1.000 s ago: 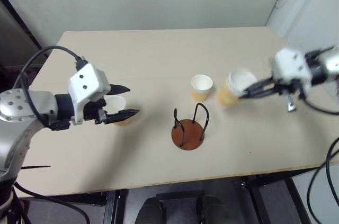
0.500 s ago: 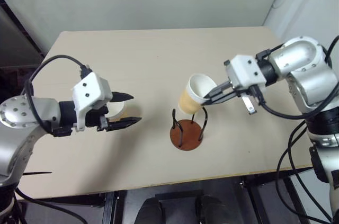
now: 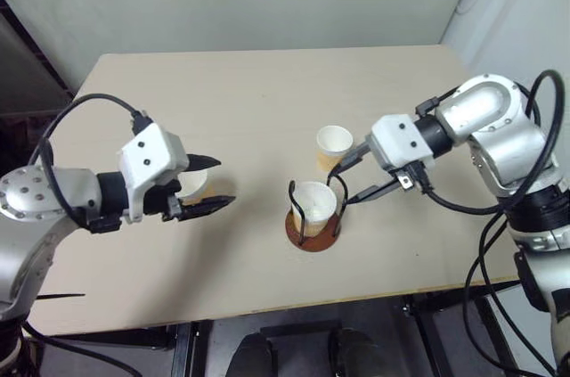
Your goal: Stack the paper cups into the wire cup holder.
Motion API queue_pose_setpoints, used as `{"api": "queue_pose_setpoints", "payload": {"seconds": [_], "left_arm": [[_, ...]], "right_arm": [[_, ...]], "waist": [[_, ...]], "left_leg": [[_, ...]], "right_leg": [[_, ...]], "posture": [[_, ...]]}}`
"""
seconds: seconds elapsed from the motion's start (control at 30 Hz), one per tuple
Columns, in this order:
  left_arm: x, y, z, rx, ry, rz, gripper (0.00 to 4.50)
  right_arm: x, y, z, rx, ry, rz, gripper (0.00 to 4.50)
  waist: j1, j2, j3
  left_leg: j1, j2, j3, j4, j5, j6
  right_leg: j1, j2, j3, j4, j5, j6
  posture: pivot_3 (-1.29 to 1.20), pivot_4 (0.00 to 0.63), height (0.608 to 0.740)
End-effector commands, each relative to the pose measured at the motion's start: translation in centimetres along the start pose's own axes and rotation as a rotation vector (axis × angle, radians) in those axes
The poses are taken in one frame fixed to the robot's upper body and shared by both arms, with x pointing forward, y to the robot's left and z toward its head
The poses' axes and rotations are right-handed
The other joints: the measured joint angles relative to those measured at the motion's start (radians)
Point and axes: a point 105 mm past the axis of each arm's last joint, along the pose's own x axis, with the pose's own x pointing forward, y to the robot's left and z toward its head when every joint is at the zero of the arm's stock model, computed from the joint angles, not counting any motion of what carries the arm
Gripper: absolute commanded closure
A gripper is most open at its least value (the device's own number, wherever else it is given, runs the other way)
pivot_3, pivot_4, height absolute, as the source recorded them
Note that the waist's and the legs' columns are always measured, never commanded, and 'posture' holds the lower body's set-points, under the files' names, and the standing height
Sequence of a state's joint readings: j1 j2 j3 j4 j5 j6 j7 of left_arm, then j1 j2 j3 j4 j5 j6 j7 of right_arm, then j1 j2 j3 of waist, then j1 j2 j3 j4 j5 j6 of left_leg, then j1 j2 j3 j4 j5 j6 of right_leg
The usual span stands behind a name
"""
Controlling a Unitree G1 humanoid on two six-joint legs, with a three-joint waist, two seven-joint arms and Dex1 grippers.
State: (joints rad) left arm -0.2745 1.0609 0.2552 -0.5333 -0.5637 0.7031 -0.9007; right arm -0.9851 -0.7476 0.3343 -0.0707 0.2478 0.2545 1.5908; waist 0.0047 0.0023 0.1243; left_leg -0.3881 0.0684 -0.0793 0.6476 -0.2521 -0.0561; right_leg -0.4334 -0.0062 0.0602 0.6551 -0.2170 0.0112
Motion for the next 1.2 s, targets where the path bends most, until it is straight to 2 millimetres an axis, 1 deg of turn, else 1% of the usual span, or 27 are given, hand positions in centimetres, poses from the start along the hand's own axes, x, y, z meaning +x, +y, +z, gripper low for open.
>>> {"api": "queue_pose_setpoints", "payload": {"seconds": [0.03,0.07,0.1,0.13,0.17,0.2,0.23,0.3,0.37,0.47,0.53,0.57,0.63,0.7,0.77,0.9,1.0,1.03,1.13,1.2], "left_arm": [[1.6,1.3,1.2,0.041,-0.052,0.085,1.06],[2.2,1.5,1.4,0.036,-0.062,0.097,1.06],[3.0,1.7,1.7,0.022,-0.086,0.106,1.06],[4.3,2.0,1.7,0.009,-0.093,0.118,1.06],[5.5,2.2,1.8,0.003,-0.099,0.127,1.06],[6.8,2.6,2.1,-0.012,-0.117,0.142,1.06],[7.6,3.0,2.3,-0.027,-0.127,0.151,1.06],[8.4,3.2,2.6,-0.033,-0.133,0.147,1.06],[8.6,3.0,2.7,-0.025,-0.127,0.122,1.06],[8.5,2.7,2.6,-0.018,-0.115,0.103,1.06],[8.0,2.3,2.1,-0.016,-0.101,0.081,1.06],[7.7,2.1,1.8,-0.018,-0.092,0.072,1.06],[7.3,1.9,1.5,-0.026,-0.083,0.064,1.06],[7.1,1.5,1.4,-0.027,-0.078,0.046,1.06],[7.0,1.3,1.3,-0.028,-0.074,0.039,1.06],[6.9,1.0,1.0,-0.029,-0.065,0.033,1.06],[6.7,0.9,1.4,-0.028,-0.087,0.033,1.06],[6.6,0.9,1.6,-0.032,-0.101,0.032,1.06],[5.5,1.4,1.9,-0.037,-0.130,0.041,1.06],[4.0,1.8,2.0,-0.058,-0.163,0.038,1.06]], "right_arm": [[-2.8,-3.4,0.3,-0.057,0.037,-0.171,0.71],[-3.2,-4.3,-0.1,-0.056,0.051,-0.213,0.71],[-3.6,-5.8,-0.8,-0.038,0.067,-0.283,0.71],[-3.8,-7.5,-1.9,0.001,0.084,-0.355,0.71],[-3.7,-8.7,-3.1,0.030,0.107,-0.402,0.71],[-3.2,-9.4,-4.5,0.066,0.135,-0.422,0.71],[-2.7,-9.6,-5.6,0.089,0.154,-0.422,0.71],[-2.0,-10.0,-7.0,0.120,0.180,-0.424,0.71],[-1.4,-10.2,-8.1,0.147,0.204,-0.427,0.71],[-1.0,-10.1,-9.2,0.161,0.233,-0.424,0.71],[-0.7,-9.9,-9.6,0.182,0.230,-0.421,0.71],[-0.5,-9.8,-9.8,0.189,0.228,-0.416,0.71],[-0.3,-9.7,-10.0,0.196,0.224,-0.406,0.71],[0.2,-9.6,-10.0,0.195,0.217,-0.390,1.07],[0.8,-9.4,-9.9,0.190,0.208,-0.365,1.59],[1.7,-9.1,-9.9,0.179,0.202,-0.332,3.18],[2.2,-9.0,-9.9,0.174,0.204,-0.318,4.29],[2.1,-9.0,-9.9,0.170,0.203,-0.317,4.48],[1.2,-9.4,-9.1,0.153,0.182,-0.327,4.48],[-0.1,-9.5,-8.0,0.122,0.142,-0.317,4.48]], "waist": [[0.000,0.000,0.000],[-0.001,0.000,0.000],[-0.001,0.000,0.000],[-0.001,0.000,0.000],[-0.001,0.000,0.000],[-0.001,0.000,0.000],[0.000,0.000,0.000],[0.000,-0.001,0.000],[0.000,0.000,0.000],[0.001,0.000,0.001],[0.001,0.000,0.001],[0.000,0.000,0.000],[0.000,0.000,0.000],[0.002,0.000,0.000],[0.004,0.000,0.000],[0.006,0.000,0.000],[0.009,0.000,0.000],[0.009,0.000,0.000],[0.008,0.000,0.000],[0.007,0.000,0.001]], "left_leg": [[0.000,0.000,0.000,0.000,0.000,0.000],[0.000,0.000,-0.001,0.000,0.000,0.000],[0.001,0.000,-0.001,0.001,0.000,0.000],[0.001,0.000,-0.001,0.001,0.000,0.000],[0.003,0.000,-0.002,0.001,0.000,0.000],[0.004,0.000,-0.002,0.000,0.000,0.000],[0.005,0.002,-0.004,-0.001,0.000,0.001],[0.004,0.003,-0.007,-0.002,-0.001,0.001],[0.002,0.004,-0.008,-0.002,0.000,0.001],[-0.006,0.002,-0.006,-0.001,0.002,-0.002],[-0.012,0.002,-0.009,-0.001,0.002,-0.009],[-0.014,0.002,-0.011,-0.001,0.005,-0.018],[-0.014,0.003,-0.013,-0.001,0.003,-0.023],[-0.016,0.003,-0.015,-0.001,0.002,-0.025],[-0.017,0.003,-0.015,-0.001,0.001,-0.025],[-0.017,0.001,-0.015,0.001,-0.001,-0.021],[-0.017,0.001,-0.016,0.001,-0.003,-0.017],[-0.017,0.001,-0.016,0.001,-0.003,-0.017],[-0.016,0.001,-0.016,0.001,-0.002,-0.017],[-0.015,0.002,-0.016,0.001,-0.002,-0.018]], "right_leg": [[-0.001,-0.001,0.000,0.001,0.000,0.000],[-0.001,-0.001,0.000,0.001,0.001,-0.001],[-0.001,-0.002,0.001,0.001,0.001,-0.002],[-0.001,-0.002,0.001,0.001,0.002,-0.003],[-0.001,-0.003,0.002,0.001,0.003,-0.004],[-0.001,-0.004,0.003,0.002,0.004,-0.004],[-0.001,-0.004,0.003,0.001,0.006,-0.004],[-0.002,-0.005,0.002,0.001,0.008,-0.003],[-0.004,-0.004,0.002,0.001,0.013,0.006],[-0.012,-0.001,0.001,0.001,0.014,0.007],[-0.017,0.001,0.000,0.000,0.014,0.008],[-0.020,0.002,0.000,0.000,0.014,0.008],[-0.019,0.004,0.000,-0.002,0.014,0.008],[-0.019,0.004,0.000,-0.006,0.014,0.008],[-0.019,0.004,0.000,-0.008,0.015,0.008],[-0.018,0.002,0.000,-0.009,0.015,0.008],[-0.017,0.001,0.000,-0.008,0.015,0.009],[-0.017,0.001,0.000,-0.008,0.015,0.009],[-0.017,0.002,-0.001,-0.007,0.015,0.009],[-0.017,0.002,-0.001,-0.006,0.015,0.009]], "posture": [[0.00,0.150,0.740],[0.00,0.150,0.740],[0.00,0.150,0.740],[0.00,0.150,0.740],[0.00,0.150,0.740],[0.00,0.150,0.740],[0.00,0.150,0.740],[0.00,0.150,0.740],[0.00,0.150,0.740],[0.00,0.150,0.740],[0.00,0.150,0.740],[0.00,0.150,0.740],[0.00,0.150,0.740],[0.00,0.150,0.740],[0.00,0.150,0.740],[0.00,0.150,0.740],[0.00,0.150,0.740],[0.00,0.150,0.740],[0.00,0.150,0.740],[0.00,0.150,0.740]]}}
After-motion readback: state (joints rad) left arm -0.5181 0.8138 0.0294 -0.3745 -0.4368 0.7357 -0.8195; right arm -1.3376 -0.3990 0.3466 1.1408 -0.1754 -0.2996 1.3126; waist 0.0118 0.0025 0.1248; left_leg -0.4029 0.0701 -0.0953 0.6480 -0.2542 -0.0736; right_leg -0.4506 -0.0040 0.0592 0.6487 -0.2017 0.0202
